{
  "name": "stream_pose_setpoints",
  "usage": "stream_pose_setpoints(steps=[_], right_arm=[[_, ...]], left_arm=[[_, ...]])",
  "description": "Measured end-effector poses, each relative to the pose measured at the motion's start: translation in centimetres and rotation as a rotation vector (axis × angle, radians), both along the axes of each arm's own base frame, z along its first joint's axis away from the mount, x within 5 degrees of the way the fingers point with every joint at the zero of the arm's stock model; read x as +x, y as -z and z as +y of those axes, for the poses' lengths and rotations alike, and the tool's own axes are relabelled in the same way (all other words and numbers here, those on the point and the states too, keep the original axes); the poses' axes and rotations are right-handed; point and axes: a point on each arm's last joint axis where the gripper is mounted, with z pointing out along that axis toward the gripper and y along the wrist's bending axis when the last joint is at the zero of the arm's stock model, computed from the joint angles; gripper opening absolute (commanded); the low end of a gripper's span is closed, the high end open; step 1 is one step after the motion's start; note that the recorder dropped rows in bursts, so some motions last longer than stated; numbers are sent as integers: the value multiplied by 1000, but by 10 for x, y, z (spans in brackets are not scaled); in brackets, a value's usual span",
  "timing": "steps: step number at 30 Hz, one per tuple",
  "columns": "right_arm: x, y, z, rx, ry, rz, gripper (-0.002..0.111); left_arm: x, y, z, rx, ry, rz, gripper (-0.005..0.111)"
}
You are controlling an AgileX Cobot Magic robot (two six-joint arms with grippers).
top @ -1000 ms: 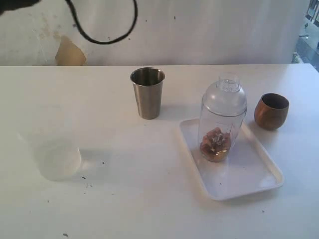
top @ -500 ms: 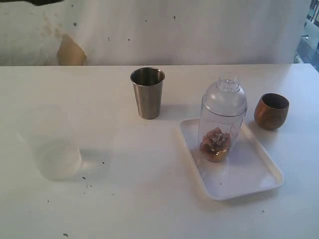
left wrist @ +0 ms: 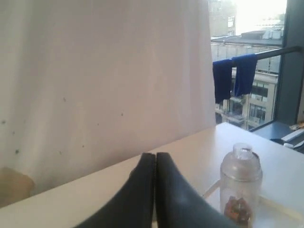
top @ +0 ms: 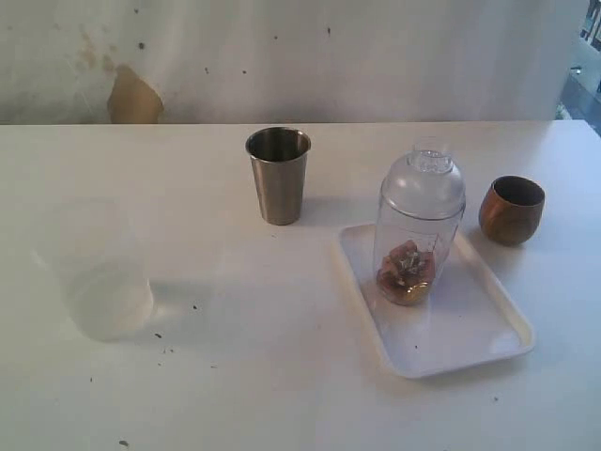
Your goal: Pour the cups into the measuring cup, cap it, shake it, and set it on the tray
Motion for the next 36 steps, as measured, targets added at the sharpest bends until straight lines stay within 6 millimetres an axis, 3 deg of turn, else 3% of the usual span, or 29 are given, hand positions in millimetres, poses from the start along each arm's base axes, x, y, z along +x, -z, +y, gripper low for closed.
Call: stream_pose_setpoints(steps=[6,12,14,20,36], right_arm=[[0,0,0,0,0,0,0],[0,0,0,0,0,0,0],[0,0,0,0,0,0,0],[0,0,0,0,0,0,0],[0,0,0,12,3,0,0]], left_arm=[[-22,33,26,-22,-21,-8,1],[-32,75,38,-22,-25,-6,1],[-35,80,39,-44,-12,-29,1],[-50,67,43,-210,83,-180,1],[-52,64,42,-236,102,-200,1]])
